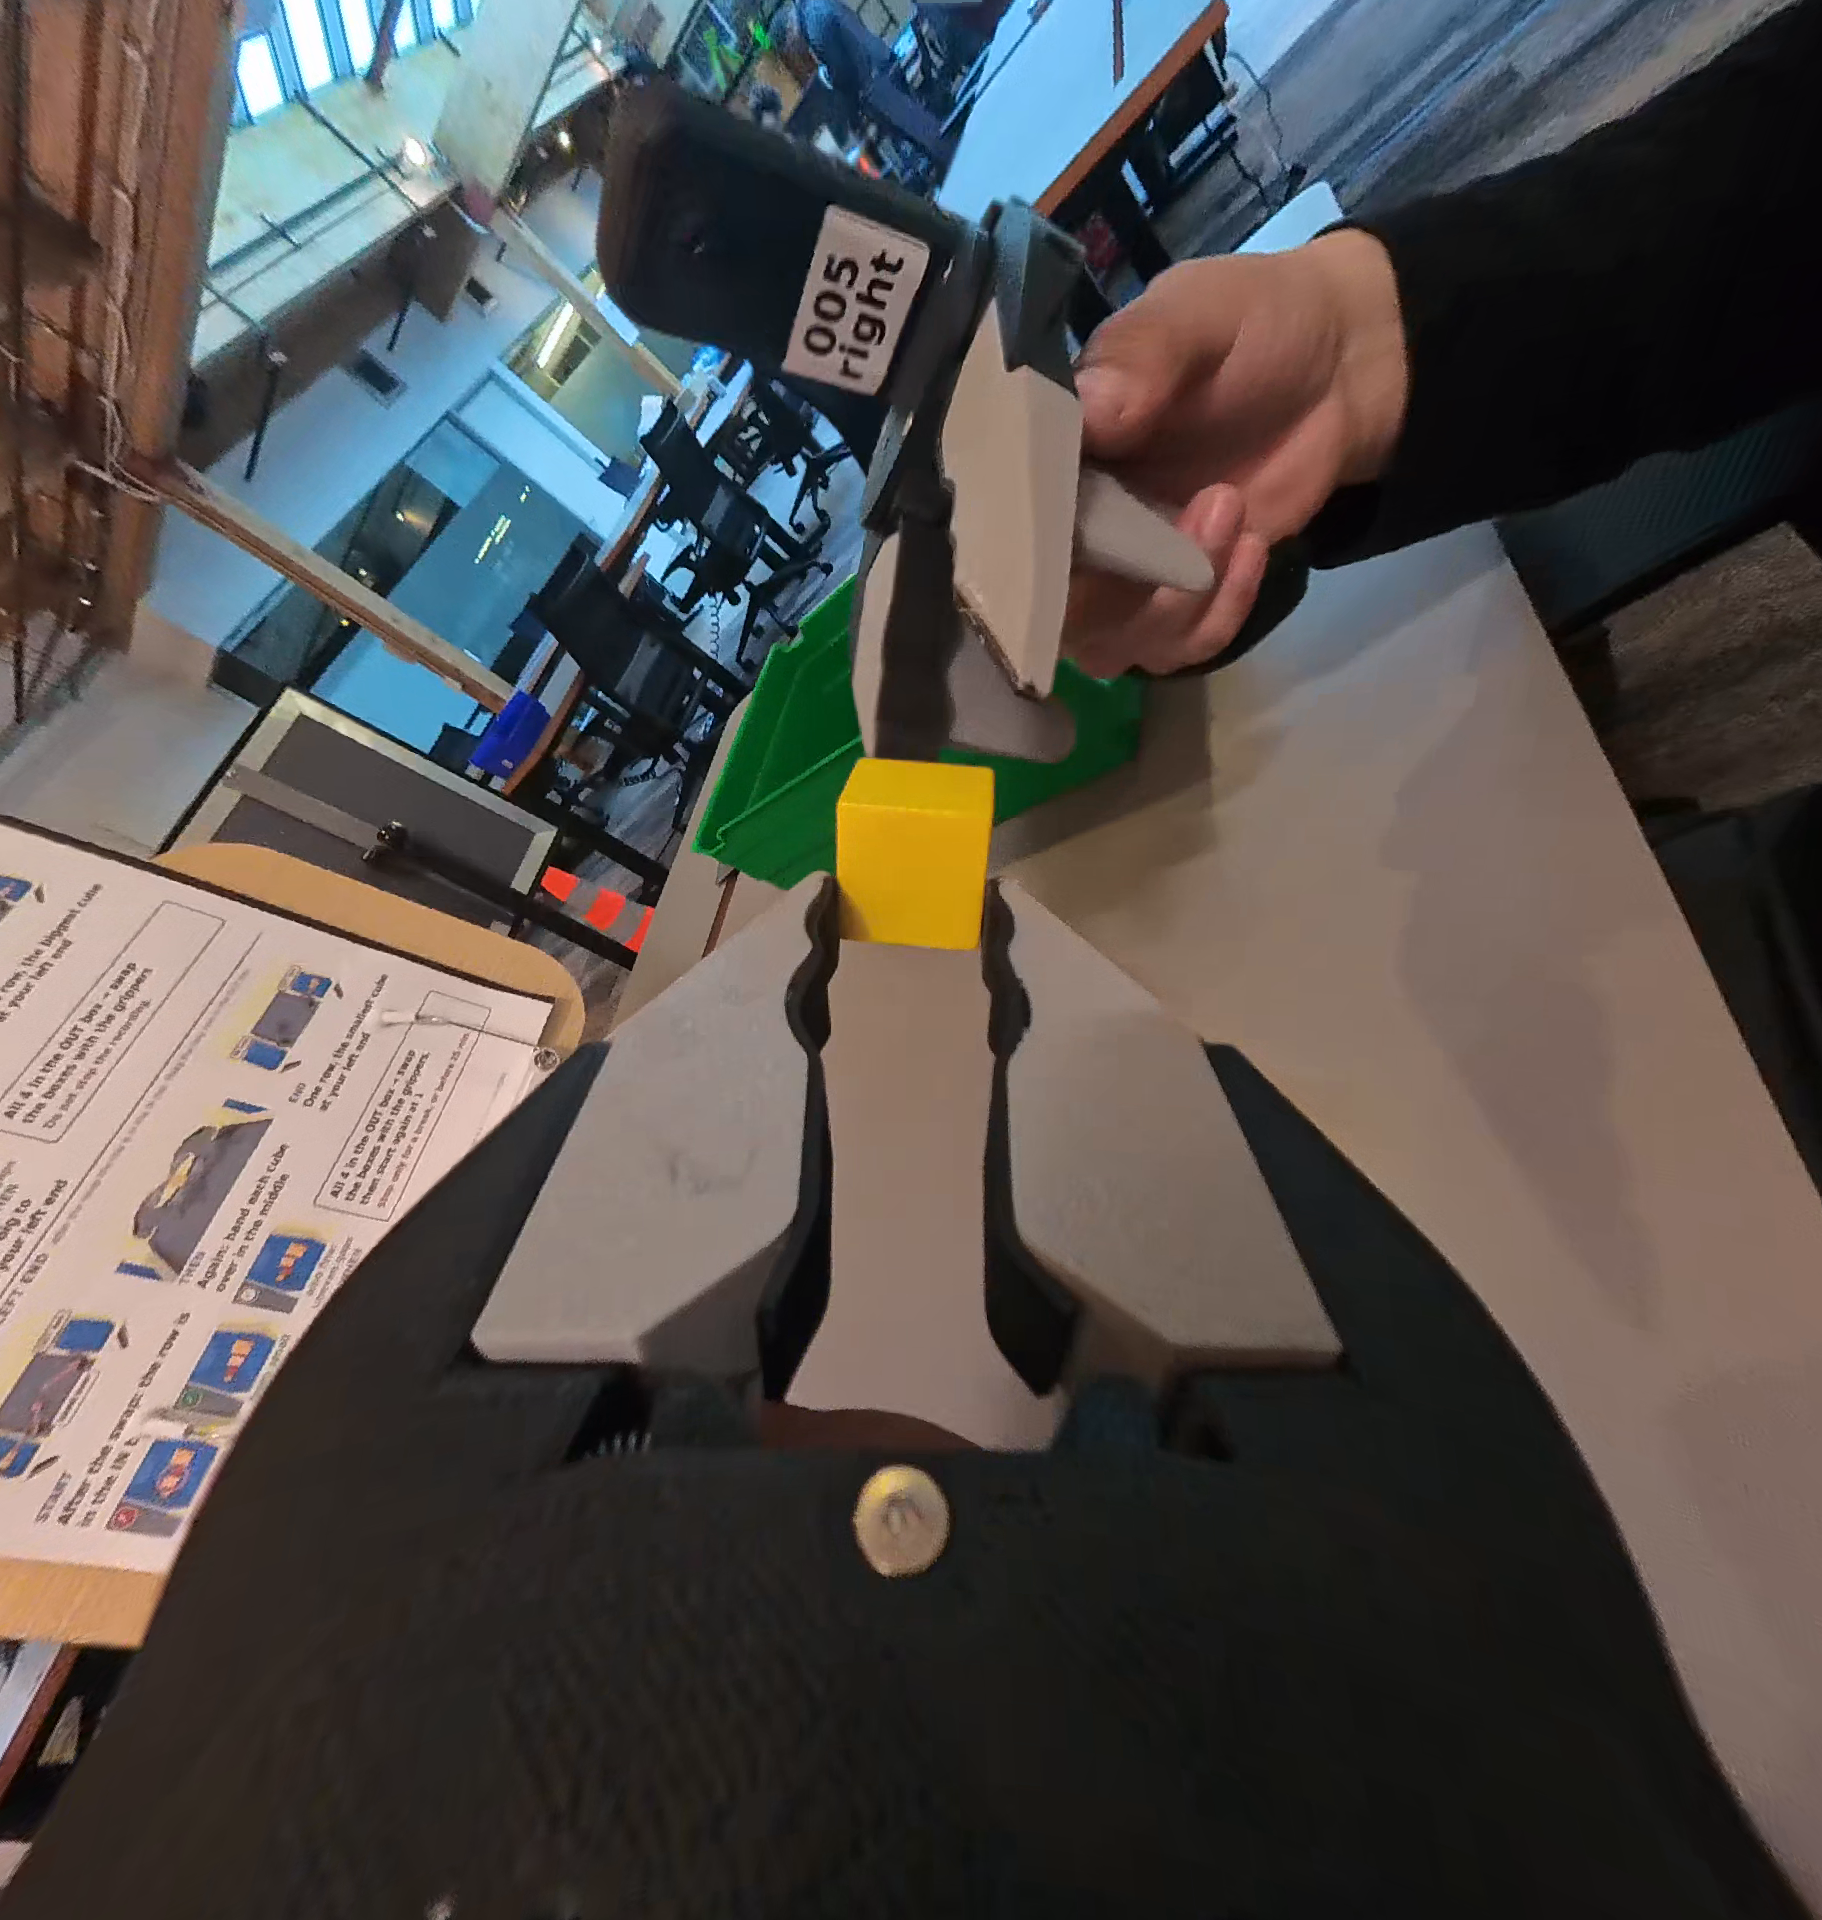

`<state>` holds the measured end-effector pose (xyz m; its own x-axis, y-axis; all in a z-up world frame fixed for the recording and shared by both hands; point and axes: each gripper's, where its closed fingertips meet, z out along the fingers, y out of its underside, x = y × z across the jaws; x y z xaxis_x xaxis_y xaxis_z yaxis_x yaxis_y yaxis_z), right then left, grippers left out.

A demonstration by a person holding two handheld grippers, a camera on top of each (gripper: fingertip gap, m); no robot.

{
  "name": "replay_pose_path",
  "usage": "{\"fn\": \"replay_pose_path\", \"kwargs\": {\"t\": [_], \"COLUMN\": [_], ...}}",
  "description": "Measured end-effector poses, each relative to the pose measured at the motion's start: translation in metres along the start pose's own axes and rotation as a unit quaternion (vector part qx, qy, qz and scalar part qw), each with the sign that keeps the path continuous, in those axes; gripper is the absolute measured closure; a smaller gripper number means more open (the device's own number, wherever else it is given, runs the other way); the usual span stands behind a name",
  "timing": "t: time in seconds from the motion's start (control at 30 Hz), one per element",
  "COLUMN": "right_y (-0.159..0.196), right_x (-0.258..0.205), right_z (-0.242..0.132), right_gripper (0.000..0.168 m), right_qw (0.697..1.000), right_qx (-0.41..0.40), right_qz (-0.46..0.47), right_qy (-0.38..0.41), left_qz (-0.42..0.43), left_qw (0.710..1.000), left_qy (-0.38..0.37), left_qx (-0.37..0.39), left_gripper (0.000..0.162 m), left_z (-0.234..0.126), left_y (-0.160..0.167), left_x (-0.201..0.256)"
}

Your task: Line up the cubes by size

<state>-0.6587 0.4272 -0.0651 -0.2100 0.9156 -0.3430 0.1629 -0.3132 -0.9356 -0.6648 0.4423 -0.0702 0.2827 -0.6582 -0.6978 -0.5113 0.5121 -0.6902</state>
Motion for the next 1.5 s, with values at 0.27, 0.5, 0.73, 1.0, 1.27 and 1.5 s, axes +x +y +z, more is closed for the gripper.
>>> {"fn": "replay_pose_path", "kwargs": {"t": [0.27, 0.5, 0.73, 1.0, 1.27, 1.5], "right_y": [-0.001, 0.000, 0.004, 0.005, 0.005, 0.004], "right_x": [0.000, 0.007, 0.011, 0.007, 0.005, 0.006], "right_z": [0.005, 0.008, 0.010, 0.017, 0.020, 0.019], "right_gripper": [0.123, 0.131, 0.139, 0.139, 0.141, 0.142], "right_qw": [0.997, 0.995, 0.994, 0.991, 0.994, 0.994], "right_qx": [0.025, 0.036, 0.039, 0.044, 0.042, 0.047], "right_qz": [0.054, 0.075, 0.092, 0.116, 0.095, 0.095], "right_qy": [-0.044, -0.050, -0.043, -0.055, -0.038, -0.033], "left_qz": [-0.006, -0.010, -0.015, -0.004, 0.003, -0.002], "left_qw": [1.000, 1.000, 1.000, 1.000, 1.000, 1.000], "left_qy": [0.002, -0.002, -0.004, 0.002, -0.002, -0.009], "left_qx": [0.020, 0.019, 0.019, 0.013, 0.004, 0.008], "left_gripper": [0.137, 0.137, 0.137, 0.137, 0.137, 0.137], "left_z": [0.008, 0.007, 0.007, 0.002, 0.000, 0.002], "left_y": [-0.002, 0.001, 0.004, 0.004, 0.005, 0.005], "left_x": [0.004, 0.008, 0.011, 0.017, 0.018, 0.018]}}
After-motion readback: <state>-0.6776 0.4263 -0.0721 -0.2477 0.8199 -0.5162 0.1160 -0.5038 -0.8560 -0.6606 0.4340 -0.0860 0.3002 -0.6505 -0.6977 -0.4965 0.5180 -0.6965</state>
